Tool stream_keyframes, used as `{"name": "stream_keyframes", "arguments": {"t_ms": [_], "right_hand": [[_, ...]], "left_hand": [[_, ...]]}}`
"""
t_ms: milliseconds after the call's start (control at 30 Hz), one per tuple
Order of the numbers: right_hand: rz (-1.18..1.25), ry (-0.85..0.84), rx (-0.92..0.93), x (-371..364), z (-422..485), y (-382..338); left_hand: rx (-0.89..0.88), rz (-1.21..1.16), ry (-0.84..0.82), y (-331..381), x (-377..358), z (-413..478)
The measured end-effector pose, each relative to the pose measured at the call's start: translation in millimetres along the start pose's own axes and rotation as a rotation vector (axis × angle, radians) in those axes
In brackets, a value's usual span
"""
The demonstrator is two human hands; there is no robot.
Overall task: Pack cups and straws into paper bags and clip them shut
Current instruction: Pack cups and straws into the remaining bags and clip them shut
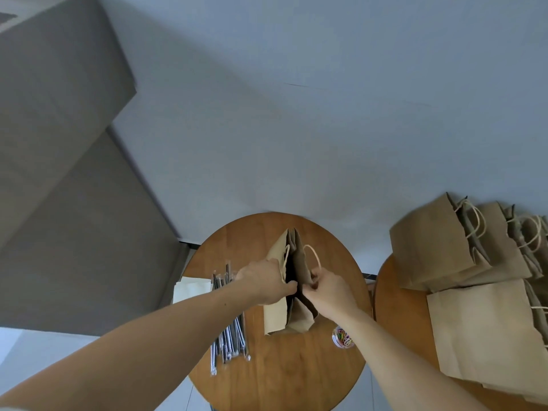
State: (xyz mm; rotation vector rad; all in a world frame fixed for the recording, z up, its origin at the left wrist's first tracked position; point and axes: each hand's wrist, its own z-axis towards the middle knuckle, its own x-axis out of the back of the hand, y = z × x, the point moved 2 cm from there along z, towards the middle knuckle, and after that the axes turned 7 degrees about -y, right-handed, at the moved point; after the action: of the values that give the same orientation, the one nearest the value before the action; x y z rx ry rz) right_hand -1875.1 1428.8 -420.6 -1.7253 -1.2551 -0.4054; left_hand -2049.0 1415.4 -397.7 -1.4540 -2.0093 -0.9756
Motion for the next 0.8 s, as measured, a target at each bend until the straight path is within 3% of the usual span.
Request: {"name": "stream_keyframes", "arguments": {"t_ms": [267, 467, 600, 800], "right_hand": [[-0.278, 0.112, -0.068, 17.0, 12.9, 8.9], [-0.326, 0.152, -0.157, 34.9, 2.0, 39.0], [-0.247, 0.044, -0.112, 22.4, 1.0, 29.9], [-0.055, -0.136, -0.051, 18.9, 1.3, 17.5]], "left_hand": [[0.235, -0.120, 0.111, -10.4, -3.9, 11.5], [0.322, -0.085, 0.112, -46.2, -7.1, 7.4], [0.244, -0.266, 0.127, -34.4, -20.3, 13.0], [0.108, -0.248, 0.018, -26.2, -21.6, 23.7]]}}
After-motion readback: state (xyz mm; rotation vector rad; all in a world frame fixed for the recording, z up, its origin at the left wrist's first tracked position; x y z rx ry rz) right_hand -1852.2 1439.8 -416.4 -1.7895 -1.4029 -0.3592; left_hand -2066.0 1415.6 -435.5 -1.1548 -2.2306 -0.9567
